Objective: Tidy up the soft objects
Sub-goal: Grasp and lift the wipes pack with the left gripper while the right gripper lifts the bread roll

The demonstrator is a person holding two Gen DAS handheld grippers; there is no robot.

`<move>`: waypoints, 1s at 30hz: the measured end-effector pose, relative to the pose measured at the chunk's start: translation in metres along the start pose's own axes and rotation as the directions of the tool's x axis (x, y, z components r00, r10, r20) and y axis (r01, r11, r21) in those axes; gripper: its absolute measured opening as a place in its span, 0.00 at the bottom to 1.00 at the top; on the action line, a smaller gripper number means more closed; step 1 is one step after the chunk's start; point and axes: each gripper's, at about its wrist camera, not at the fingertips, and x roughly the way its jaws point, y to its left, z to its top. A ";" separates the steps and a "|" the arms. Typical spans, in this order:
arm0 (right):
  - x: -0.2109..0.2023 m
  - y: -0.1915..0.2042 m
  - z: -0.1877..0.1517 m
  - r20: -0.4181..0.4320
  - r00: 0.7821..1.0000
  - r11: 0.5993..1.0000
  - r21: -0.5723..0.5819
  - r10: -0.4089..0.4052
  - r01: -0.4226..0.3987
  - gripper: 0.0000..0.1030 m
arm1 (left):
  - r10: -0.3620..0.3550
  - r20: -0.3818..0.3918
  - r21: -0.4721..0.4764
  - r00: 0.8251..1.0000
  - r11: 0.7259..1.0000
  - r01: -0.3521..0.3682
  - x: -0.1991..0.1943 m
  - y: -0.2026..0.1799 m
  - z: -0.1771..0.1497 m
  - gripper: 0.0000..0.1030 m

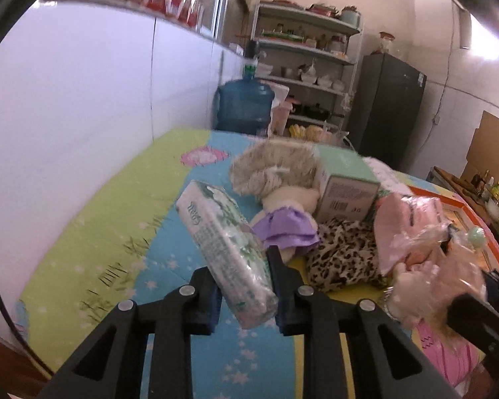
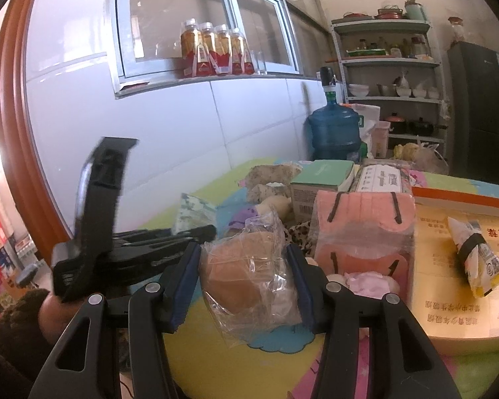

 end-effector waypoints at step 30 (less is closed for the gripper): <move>-0.089 -0.072 0.037 0.159 0.944 0.958 0.040 -0.288 0.285 0.52 | -0.247 0.121 0.204 0.961 0.954 0.220 -0.048 -0.140 0.043 0.24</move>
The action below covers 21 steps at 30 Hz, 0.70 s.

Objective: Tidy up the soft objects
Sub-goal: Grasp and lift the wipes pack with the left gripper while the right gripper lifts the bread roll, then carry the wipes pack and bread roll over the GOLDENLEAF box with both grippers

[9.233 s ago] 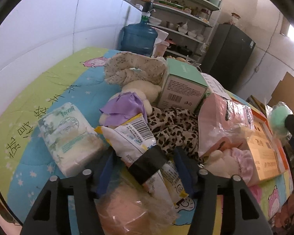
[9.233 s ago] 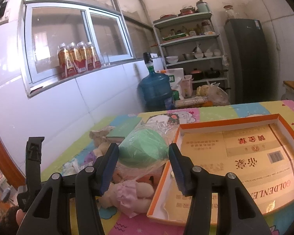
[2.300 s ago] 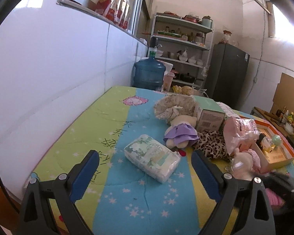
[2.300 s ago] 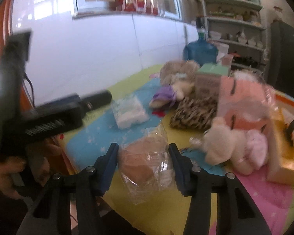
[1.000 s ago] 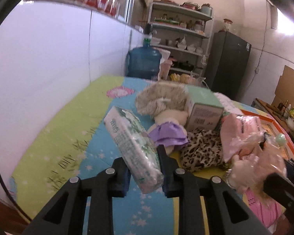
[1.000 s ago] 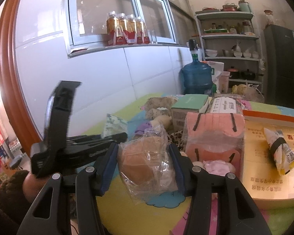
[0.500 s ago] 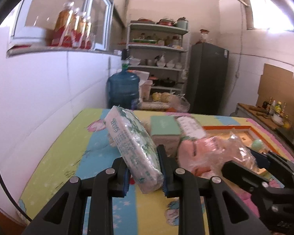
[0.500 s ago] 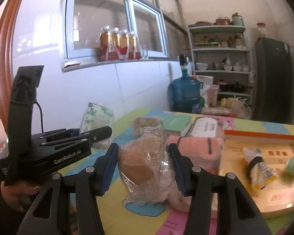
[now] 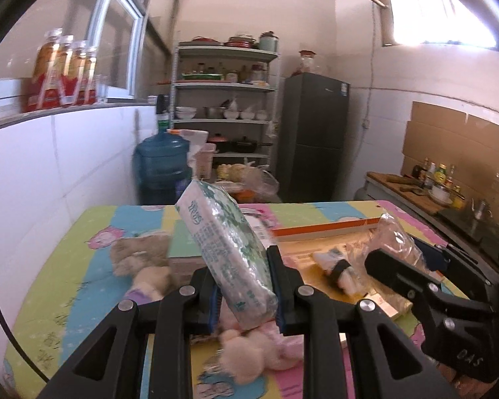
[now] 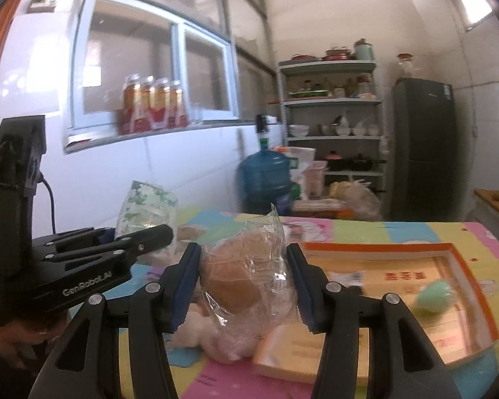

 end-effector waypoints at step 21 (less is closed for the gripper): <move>-0.042 -0.107 -0.012 -0.005 0.978 0.975 0.074 -0.209 0.209 0.52 | -0.184 -0.049 0.064 0.982 0.980 0.187 0.057 -0.101 0.017 0.24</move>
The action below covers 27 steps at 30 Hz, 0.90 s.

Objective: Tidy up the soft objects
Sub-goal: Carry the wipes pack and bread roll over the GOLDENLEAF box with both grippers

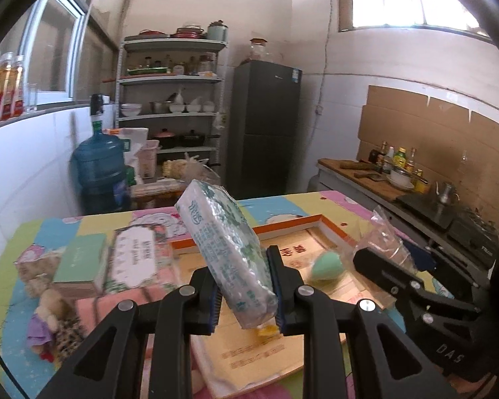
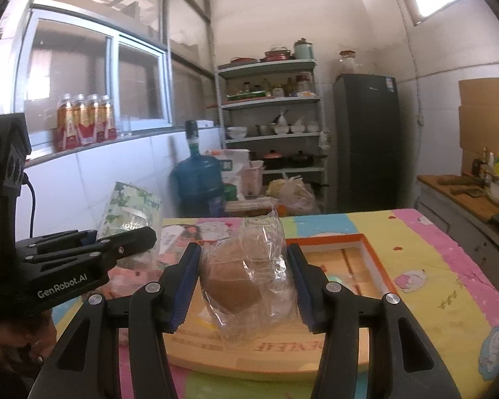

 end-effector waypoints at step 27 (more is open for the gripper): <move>0.036 -0.080 -0.018 -0.146 0.980 0.987 0.059 -0.138 0.148 0.52 | -0.108 -0.218 0.007 0.970 0.994 0.112 0.128 -0.049 0.004 0.24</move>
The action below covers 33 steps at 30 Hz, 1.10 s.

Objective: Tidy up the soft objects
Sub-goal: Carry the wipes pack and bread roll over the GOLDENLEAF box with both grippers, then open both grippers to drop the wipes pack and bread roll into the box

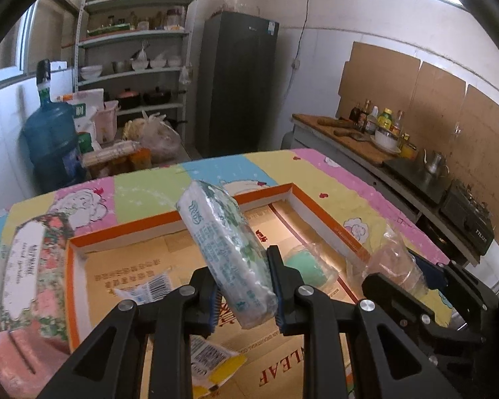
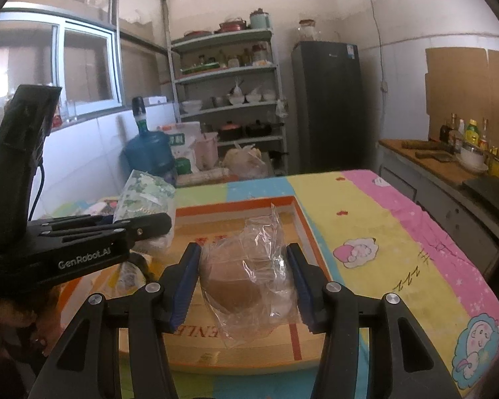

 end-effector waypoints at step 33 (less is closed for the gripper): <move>0.045 -0.010 -0.010 -0.123 0.992 1.000 0.019 0.012 -0.010 0.67 | -0.027 -0.098 -0.100 0.995 0.995 0.017 0.030 0.010 -0.003 0.72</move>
